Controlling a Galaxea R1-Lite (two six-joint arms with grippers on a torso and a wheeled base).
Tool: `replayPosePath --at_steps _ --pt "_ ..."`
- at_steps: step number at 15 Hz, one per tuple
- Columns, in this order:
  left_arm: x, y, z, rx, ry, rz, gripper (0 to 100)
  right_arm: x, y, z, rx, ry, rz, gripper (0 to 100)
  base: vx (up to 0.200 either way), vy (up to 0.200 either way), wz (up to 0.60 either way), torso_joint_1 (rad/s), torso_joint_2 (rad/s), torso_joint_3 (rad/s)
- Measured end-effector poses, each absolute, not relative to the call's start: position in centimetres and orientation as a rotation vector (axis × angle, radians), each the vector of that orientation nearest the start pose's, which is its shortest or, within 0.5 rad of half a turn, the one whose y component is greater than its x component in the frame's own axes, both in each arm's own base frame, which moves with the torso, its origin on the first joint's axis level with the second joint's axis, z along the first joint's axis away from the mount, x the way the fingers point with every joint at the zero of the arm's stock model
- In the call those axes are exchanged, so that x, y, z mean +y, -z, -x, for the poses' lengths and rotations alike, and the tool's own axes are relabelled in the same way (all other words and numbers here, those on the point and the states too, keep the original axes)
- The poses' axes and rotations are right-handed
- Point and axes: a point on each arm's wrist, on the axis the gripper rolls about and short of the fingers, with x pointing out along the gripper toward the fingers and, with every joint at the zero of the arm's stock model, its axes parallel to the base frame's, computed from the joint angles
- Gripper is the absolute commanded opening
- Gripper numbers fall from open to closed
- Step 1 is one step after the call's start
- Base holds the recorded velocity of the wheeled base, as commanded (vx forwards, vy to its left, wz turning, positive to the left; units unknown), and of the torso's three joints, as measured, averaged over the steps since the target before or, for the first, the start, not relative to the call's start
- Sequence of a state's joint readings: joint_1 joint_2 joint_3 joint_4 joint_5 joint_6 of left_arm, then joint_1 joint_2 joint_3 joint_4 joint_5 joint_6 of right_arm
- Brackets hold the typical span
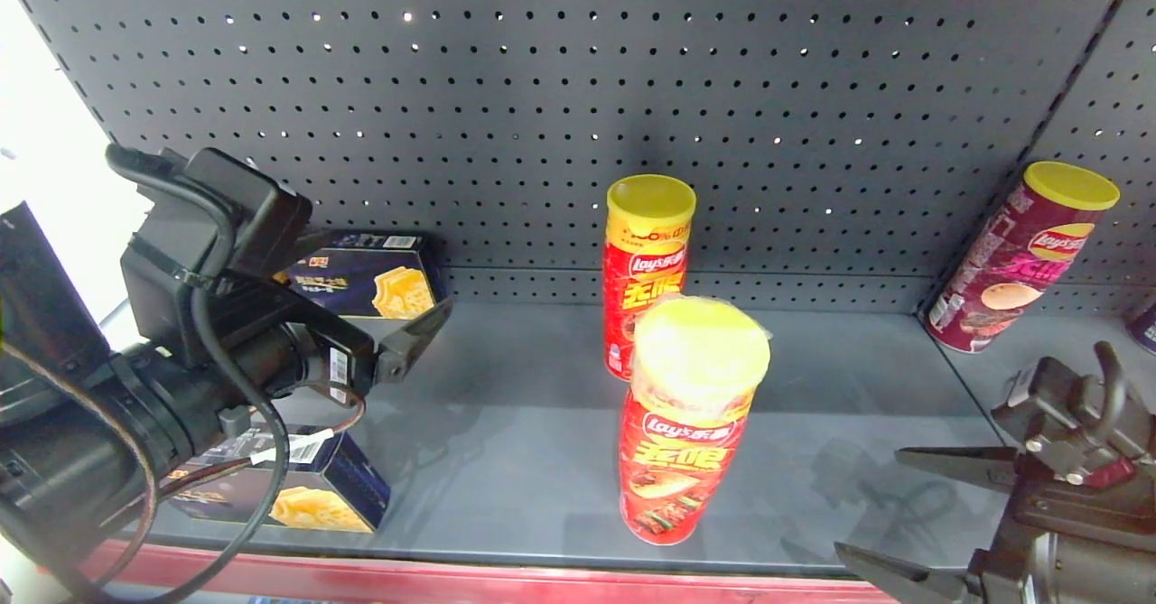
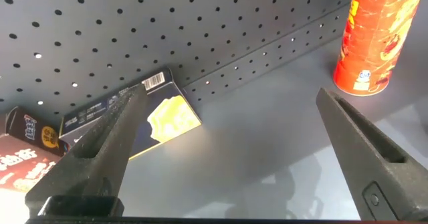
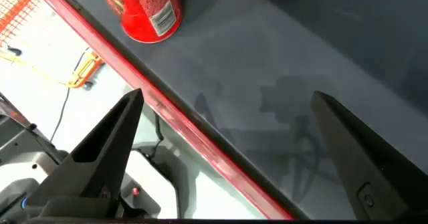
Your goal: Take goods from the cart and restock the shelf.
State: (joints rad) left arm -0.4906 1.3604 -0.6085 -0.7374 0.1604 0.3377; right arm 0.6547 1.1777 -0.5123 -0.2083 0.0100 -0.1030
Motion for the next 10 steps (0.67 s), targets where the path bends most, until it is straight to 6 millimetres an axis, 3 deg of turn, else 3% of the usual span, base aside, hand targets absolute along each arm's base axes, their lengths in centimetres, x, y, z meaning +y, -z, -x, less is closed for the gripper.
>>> replayPosePath --at_steps 10 --pt "-10.3 -23.1 -19.7 -0.053 0.334 -0.337 100 13.6 -19.2 -17.5 0.438 -0.675 0.262 100 0.000 0.000 0.00 0.000 0.00 0.000"
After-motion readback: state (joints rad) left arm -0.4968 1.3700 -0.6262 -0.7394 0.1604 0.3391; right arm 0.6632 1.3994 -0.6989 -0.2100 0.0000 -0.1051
